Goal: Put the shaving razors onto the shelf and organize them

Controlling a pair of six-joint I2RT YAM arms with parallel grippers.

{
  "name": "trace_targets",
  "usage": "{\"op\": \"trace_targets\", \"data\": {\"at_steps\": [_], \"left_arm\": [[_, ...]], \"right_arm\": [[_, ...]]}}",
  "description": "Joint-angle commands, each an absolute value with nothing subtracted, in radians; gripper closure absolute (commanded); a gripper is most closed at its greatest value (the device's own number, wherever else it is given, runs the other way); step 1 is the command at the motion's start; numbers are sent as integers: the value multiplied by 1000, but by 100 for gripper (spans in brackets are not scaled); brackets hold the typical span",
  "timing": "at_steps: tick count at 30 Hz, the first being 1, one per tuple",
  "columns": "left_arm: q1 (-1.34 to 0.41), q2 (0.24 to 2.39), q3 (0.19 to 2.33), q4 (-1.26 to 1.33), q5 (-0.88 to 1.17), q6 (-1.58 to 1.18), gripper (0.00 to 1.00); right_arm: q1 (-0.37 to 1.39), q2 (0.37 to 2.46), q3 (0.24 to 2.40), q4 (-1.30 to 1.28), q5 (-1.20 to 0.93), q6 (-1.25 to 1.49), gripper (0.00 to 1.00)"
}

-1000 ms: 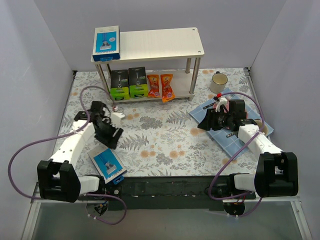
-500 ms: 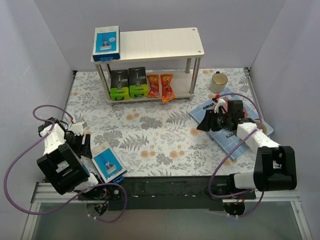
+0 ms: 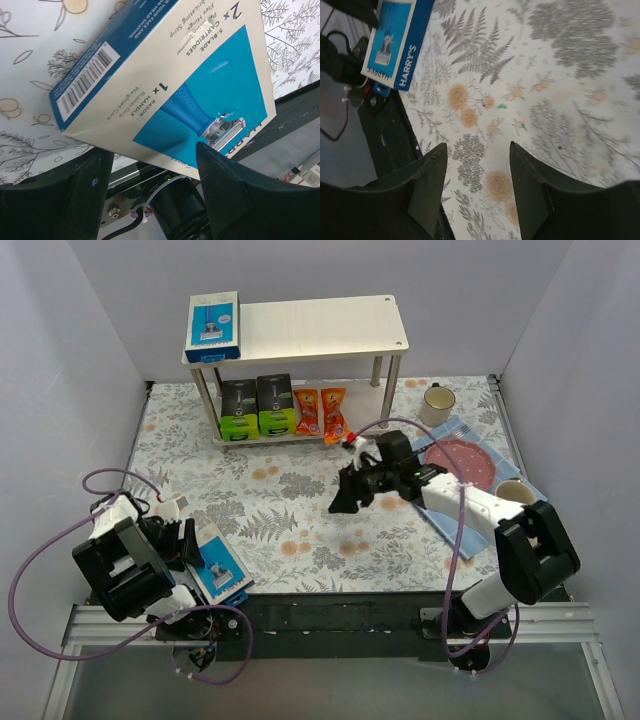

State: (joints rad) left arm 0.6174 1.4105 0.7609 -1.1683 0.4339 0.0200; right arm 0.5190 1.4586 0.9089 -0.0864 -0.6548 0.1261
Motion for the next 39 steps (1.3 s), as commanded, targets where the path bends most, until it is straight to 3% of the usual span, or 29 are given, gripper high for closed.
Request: {"op": "trace_targets", "data": {"at_steps": [1, 7, 12, 26, 39], "left_arm": [[581, 1417, 746, -1129, 491, 6, 35], [433, 1454, 755, -1104, 465, -77, 38], [342, 1528, 790, -1080, 477, -187, 41], [315, 1643, 879, -1080, 505, -285, 49], [163, 1729, 1009, -1138, 650, -225, 52]], "right_arm": [[663, 1584, 997, -9, -661, 190, 39], [765, 1885, 1225, 32, -704, 302, 35], [857, 1996, 1311, 92, -706, 420, 34], [1020, 2250, 1520, 66, -661, 655, 34], [933, 2273, 1520, -38, -503, 505, 55]]}}
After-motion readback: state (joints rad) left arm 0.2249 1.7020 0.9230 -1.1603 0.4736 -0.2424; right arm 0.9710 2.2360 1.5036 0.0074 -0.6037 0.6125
